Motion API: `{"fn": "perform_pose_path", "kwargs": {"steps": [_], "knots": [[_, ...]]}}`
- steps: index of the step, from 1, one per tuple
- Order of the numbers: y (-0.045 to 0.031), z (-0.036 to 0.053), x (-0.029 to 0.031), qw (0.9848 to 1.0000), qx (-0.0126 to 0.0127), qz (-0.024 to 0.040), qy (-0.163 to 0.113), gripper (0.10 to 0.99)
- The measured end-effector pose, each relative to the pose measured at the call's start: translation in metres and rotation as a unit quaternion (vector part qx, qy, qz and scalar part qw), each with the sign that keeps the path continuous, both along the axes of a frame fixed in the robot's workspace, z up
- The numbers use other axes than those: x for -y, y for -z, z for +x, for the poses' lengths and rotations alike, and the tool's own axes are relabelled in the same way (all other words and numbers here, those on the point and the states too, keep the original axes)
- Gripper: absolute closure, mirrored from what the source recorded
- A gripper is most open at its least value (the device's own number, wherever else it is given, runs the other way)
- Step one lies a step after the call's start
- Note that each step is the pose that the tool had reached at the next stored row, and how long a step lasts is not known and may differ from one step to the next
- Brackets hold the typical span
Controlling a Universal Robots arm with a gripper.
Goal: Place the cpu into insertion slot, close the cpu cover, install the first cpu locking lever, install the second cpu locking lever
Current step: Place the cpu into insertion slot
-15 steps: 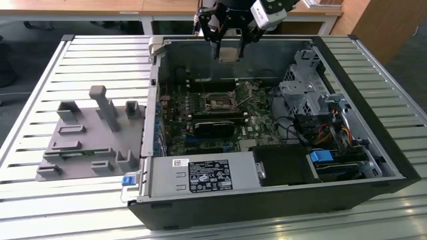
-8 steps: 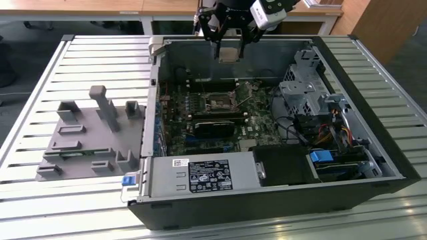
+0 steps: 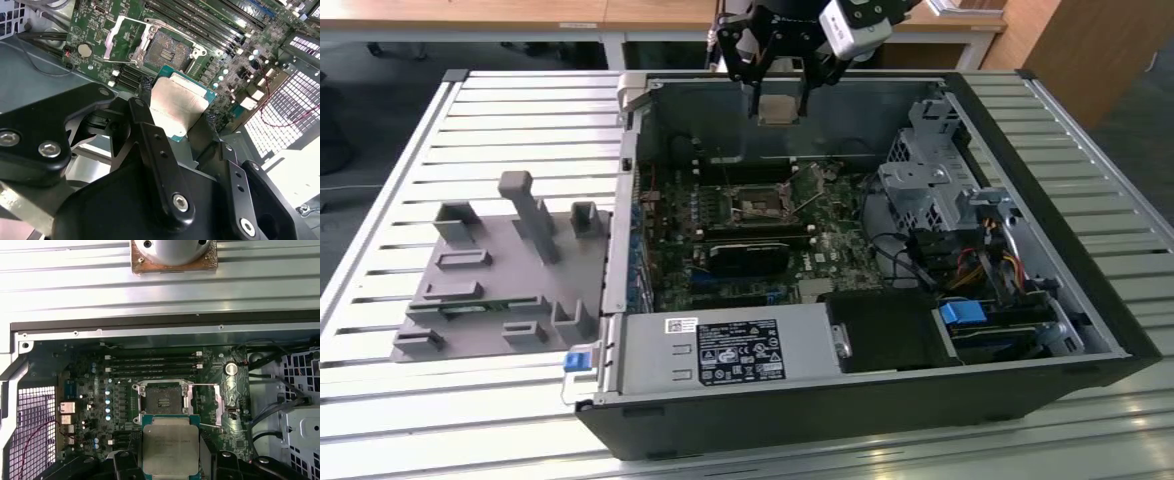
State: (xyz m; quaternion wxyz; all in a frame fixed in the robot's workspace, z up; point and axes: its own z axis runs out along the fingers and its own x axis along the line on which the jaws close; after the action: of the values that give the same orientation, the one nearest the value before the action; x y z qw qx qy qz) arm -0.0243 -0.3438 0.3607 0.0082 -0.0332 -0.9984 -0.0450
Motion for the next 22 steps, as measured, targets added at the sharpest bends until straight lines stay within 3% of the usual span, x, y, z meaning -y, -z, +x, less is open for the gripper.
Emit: {"fn": "perform_pose_path", "kwargs": {"steps": [22], "knots": [[0.0,0.0,0.0,0.9999,0.0,0.0,0.014,0.545]]}}
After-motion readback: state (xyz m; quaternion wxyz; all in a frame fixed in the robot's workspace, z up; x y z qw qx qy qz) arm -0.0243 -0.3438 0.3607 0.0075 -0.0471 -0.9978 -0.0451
